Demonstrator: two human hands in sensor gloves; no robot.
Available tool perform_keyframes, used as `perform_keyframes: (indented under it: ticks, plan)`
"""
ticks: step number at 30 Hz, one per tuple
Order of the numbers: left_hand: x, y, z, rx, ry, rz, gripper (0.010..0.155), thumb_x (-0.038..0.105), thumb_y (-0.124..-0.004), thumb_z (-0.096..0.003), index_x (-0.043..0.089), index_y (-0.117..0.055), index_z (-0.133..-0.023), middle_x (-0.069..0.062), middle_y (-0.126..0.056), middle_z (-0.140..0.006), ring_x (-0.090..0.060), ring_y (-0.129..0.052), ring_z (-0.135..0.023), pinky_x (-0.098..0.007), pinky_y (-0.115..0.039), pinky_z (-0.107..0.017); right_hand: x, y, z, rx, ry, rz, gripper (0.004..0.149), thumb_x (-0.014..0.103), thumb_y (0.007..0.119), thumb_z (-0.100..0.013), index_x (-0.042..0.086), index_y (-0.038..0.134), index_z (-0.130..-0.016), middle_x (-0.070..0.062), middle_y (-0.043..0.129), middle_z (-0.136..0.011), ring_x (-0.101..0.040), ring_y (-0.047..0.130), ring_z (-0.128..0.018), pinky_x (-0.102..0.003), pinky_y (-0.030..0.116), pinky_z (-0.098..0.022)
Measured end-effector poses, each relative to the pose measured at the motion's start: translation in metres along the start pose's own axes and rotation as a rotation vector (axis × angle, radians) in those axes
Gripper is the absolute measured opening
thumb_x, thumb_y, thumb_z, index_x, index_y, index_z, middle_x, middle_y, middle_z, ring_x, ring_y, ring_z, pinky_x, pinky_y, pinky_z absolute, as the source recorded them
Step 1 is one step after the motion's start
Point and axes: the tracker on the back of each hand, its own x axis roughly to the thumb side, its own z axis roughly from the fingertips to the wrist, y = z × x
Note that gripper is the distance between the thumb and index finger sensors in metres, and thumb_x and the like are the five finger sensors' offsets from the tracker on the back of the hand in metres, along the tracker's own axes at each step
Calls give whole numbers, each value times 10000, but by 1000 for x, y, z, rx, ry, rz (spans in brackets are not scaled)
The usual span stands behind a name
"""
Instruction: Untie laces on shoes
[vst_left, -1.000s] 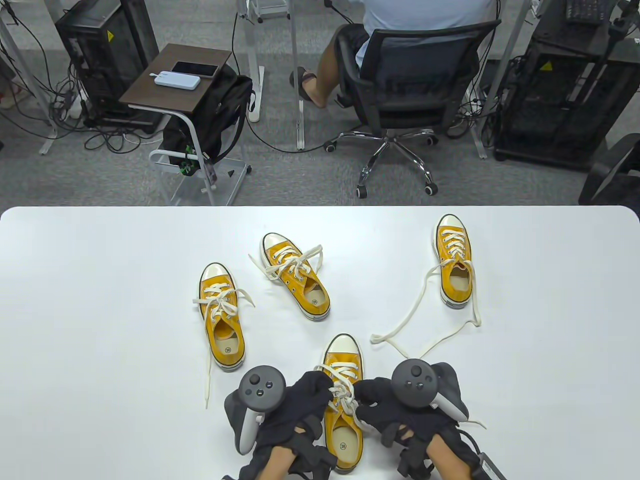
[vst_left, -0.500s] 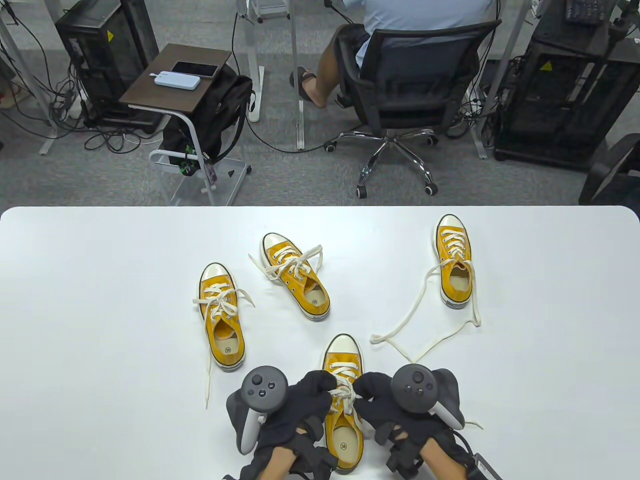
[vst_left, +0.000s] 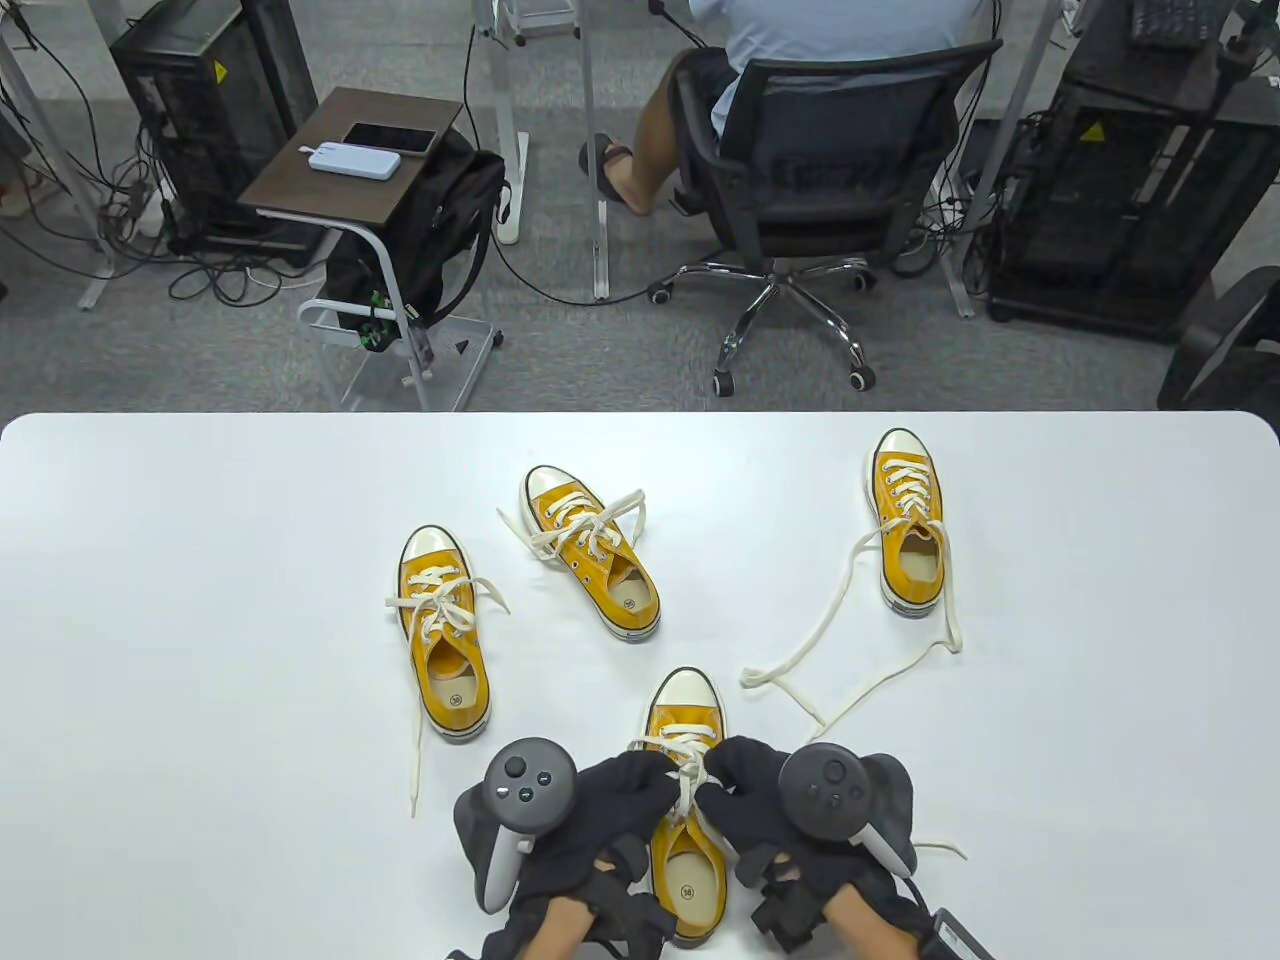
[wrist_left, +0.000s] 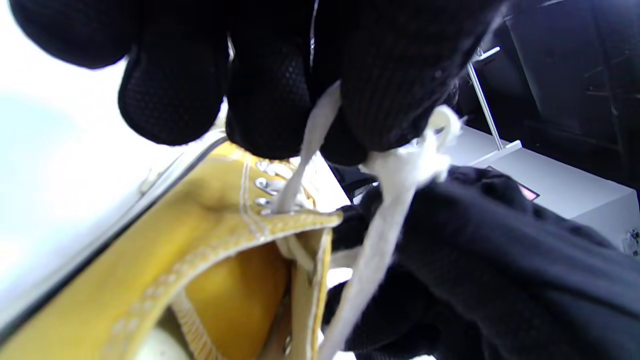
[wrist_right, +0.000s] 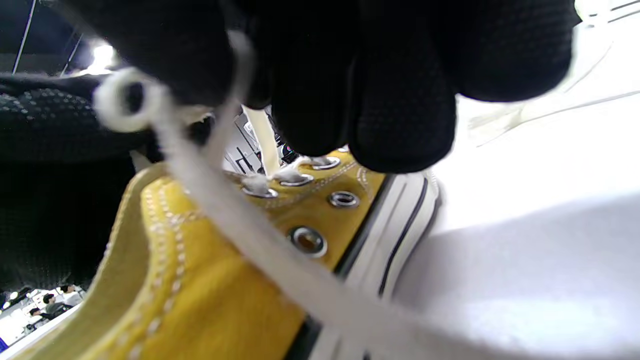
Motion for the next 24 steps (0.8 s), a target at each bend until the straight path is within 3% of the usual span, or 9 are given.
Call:
perform_keyframes:
  ticks: [3,5,6,8,11,16,20,24]
  plan:
    - [-4,1,0,25,36,1,383,383,-841,-456,292,-919,-819,-59,-983,-766,-352,-977,-623,-518,-811,-451,0,-2,0,5,1,-17,388,313,838,-445,193,774,-809,-124,961,-706,-342,1008,-465,-546,808,-392]
    - [-6,1,0,21,68,14,402,352,-834,-460,281,-866,-855,-61,-948,-805,-355,-960,-650,-519,-802,-463,-3,-6,0,13,23,-8,420,380,842,-436,195,769,-806,-122,963,-695,-344,1008,-465,-547,809,-389]
    - [-6,1,-1,14,66,19,402,357,-834,-459,279,-862,-853,-61,-945,-802,-356,-958,-651,-518,-802,-464,-5,-7,-1,-27,25,-8,418,407,853,-421,203,777,-777,-123,966,-682,-348,1009,-459,-548,810,-384]
    - [-7,0,-2,-4,63,34,412,399,-841,-454,259,-863,-840,-60,-949,-785,-360,-956,-650,-520,-801,-463,-7,-8,-1,-1,30,-9,400,416,842,-429,213,774,-768,-124,959,-690,-349,1005,-469,-547,807,-388]
    - [-6,0,0,41,35,21,375,476,-827,-453,271,-904,-757,-72,-971,-749,-368,-966,-629,-523,-805,-452,-8,-8,-1,-20,41,-19,371,454,813,-438,223,796,-728,-127,971,-675,-353,1010,-466,-546,814,-379]
    - [-7,3,0,120,23,-5,394,416,-808,-463,269,-855,-826,-79,-934,-813,-362,-956,-650,-514,-807,-452,-7,-10,-1,-39,39,-6,388,338,817,-454,195,797,-814,-136,967,-706,-348,1011,-469,-516,834,-339]
    - [-8,3,-1,133,9,33,430,366,-802,-463,248,-793,-876,-70,-903,-838,-348,-951,-657,-498,-813,-447,-9,-11,-1,-35,52,-12,406,370,838,-437,191,788,-798,-124,965,-689,-344,1012,-465,-501,845,-313]
    - [-10,5,-1,150,-4,62,422,457,-825,-444,254,-835,-814,-59,-939,-785,-351,-965,-635,-498,-820,-434,-10,-16,-1,-57,59,-5,396,427,848,-423,218,790,-754,-129,962,-694,-351,1008,-468,-504,842,-311]
